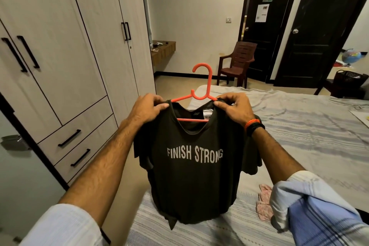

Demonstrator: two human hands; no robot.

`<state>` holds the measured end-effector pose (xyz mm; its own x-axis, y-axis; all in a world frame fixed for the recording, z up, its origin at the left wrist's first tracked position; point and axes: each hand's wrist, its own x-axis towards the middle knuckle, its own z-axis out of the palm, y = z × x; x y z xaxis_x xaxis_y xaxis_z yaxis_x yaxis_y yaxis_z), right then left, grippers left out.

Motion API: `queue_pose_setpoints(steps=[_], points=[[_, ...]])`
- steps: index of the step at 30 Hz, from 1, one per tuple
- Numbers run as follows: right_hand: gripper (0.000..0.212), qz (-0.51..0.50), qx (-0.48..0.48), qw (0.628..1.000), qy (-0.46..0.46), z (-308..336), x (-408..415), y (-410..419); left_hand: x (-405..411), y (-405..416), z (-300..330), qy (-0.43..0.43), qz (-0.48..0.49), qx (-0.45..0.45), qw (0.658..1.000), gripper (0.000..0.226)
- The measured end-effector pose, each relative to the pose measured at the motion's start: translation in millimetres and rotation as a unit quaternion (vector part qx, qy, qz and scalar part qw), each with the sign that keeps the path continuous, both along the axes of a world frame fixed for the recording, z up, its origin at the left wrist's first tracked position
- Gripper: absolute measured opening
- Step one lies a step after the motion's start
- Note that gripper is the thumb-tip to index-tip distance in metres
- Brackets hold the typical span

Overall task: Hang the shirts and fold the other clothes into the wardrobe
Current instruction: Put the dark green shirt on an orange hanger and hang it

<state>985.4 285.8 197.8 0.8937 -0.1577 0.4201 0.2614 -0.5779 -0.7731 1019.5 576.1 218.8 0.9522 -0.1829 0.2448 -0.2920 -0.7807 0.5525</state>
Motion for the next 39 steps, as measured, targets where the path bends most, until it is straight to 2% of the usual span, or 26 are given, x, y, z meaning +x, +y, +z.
queue_pose_setpoints(steps=[3, 7, 11, 17, 22, 26, 31, 35, 39], points=[[0.019, 0.003, -0.005, 1.0, 0.005, -1.3, 0.5, 1.3, 2.7, -1.9, -4.3, -0.016, 0.004, 0.036, 0.999, 0.022], [0.018, 0.018, -0.008, 1.0, 0.008, -0.8, -0.4, 0.6, 2.3, -3.2, -7.5, -0.028, -0.033, 0.028, 0.999, 0.02], [0.018, 0.037, -0.019, 0.999, -0.008, 7.4, 1.7, 4.4, 1.1, -9.5, -4.2, -0.078, -0.015, 0.005, 0.997, 0.021], [0.017, 0.058, -0.051, 0.997, -0.021, 20.3, 4.6, 8.7, -0.4, -13.3, 6.5, -0.086, -0.033, 0.013, 0.996, 0.024], [0.02, 0.077, -0.045, 0.996, -0.004, 11.8, 4.9, 21.8, -5.6, -24.0, 5.9, -0.074, -0.069, -0.033, 0.994, 0.018], [0.02, 0.074, -0.048, 0.996, -0.003, 6.2, 5.9, 16.1, -3.4, -20.0, 4.0, -0.079, 0.0, -0.059, 0.995, 0.016], [0.02, 0.036, 0.006, 0.999, -0.003, 1.2, 7.6, -1.5, -0.8, -9.1, 1.7, -0.07, 0.045, -0.074, 0.994, 0.015], [0.035, 0.059, -0.027, 0.998, -0.001, 5.7, 10.7, 22.2, -2.1, -15.8, -5.1, -0.06, 0.048, -0.113, 0.991, 0.015], [0.03, 0.096, -0.119, 0.988, 0.029, 10.3, 17.1, 40.2, -0.6, -19.2, -10.8, -0.045, 0.052, -0.127, 0.989, 0.015]])
